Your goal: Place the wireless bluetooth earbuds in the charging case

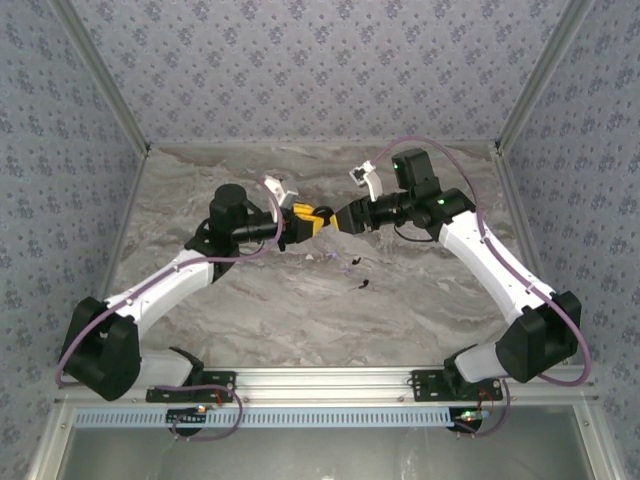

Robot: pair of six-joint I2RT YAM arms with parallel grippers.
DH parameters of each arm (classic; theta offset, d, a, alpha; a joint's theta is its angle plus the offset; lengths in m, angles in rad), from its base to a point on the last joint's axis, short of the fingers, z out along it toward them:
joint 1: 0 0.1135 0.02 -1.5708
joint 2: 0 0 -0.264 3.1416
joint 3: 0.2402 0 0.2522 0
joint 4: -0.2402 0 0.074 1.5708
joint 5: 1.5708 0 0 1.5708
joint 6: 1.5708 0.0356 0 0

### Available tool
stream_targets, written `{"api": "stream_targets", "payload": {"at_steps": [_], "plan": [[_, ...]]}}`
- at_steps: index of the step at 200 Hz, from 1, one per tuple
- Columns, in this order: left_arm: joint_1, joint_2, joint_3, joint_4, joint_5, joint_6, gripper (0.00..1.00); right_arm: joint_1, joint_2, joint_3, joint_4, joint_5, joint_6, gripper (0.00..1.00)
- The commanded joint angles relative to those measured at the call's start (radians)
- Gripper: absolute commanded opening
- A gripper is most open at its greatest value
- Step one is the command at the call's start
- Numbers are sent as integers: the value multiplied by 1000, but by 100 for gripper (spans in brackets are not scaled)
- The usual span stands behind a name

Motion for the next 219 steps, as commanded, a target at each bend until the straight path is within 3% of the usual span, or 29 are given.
{"api": "stream_targets", "payload": {"at_steps": [1, 104, 219], "plan": [[-9, -22, -7, 77, 56, 19, 24, 5, -12, 38, -25, 8, -26, 52], [-24, -30, -38, 126, 114, 11, 23, 0, -6, 46, -4, 92, 16, 52], [-24, -48, -78, 160, 67, -5, 23, -33, -45, 20, 11, 194, 86, 52]]}}
